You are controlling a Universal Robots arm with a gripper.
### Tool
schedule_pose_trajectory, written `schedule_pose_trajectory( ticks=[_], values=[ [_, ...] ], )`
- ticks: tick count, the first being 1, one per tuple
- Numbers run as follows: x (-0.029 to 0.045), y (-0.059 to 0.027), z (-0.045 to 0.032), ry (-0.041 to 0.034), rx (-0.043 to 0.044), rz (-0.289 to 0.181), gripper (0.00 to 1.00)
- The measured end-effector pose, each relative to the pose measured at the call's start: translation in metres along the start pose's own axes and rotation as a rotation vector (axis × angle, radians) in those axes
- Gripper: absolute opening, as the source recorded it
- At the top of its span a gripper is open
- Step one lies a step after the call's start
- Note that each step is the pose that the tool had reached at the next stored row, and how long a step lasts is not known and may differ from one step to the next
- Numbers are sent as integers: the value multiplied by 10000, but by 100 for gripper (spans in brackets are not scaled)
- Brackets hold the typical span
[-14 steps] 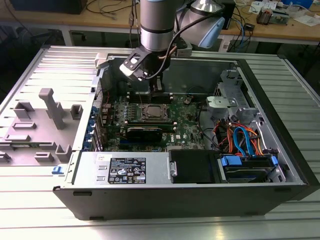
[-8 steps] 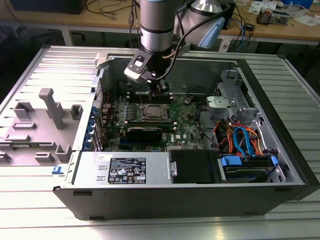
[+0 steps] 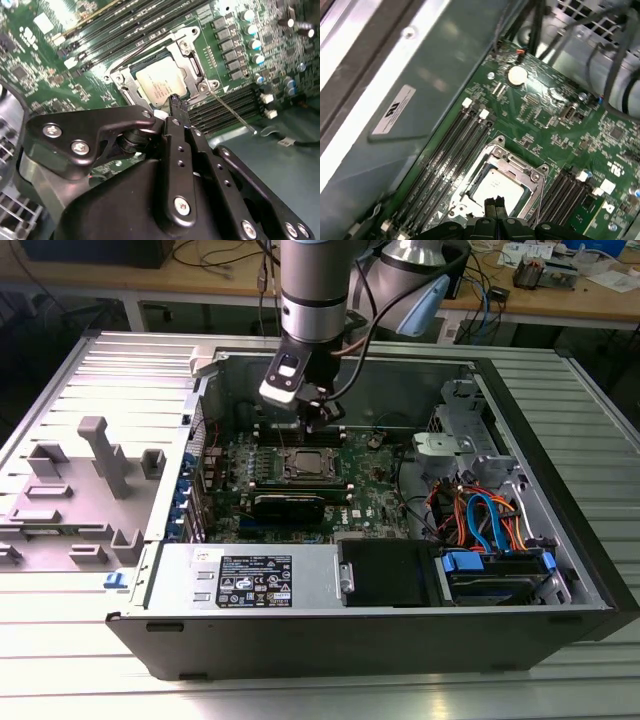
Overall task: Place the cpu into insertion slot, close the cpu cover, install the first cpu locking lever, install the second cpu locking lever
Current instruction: 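Install the first cpu locking lever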
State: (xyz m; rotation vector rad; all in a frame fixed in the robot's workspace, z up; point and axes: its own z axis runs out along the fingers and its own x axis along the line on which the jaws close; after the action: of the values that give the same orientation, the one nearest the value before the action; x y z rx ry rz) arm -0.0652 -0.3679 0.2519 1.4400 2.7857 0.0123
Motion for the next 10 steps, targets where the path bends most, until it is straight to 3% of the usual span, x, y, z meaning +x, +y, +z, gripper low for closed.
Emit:
schedule_pose_trajectory(
  ticks=[5, 10],
  values=[
    [0, 0, 1, 9, -2, -944, 11],
    [2, -2, -24, 2, 2, -1083, 11]
  ],
)
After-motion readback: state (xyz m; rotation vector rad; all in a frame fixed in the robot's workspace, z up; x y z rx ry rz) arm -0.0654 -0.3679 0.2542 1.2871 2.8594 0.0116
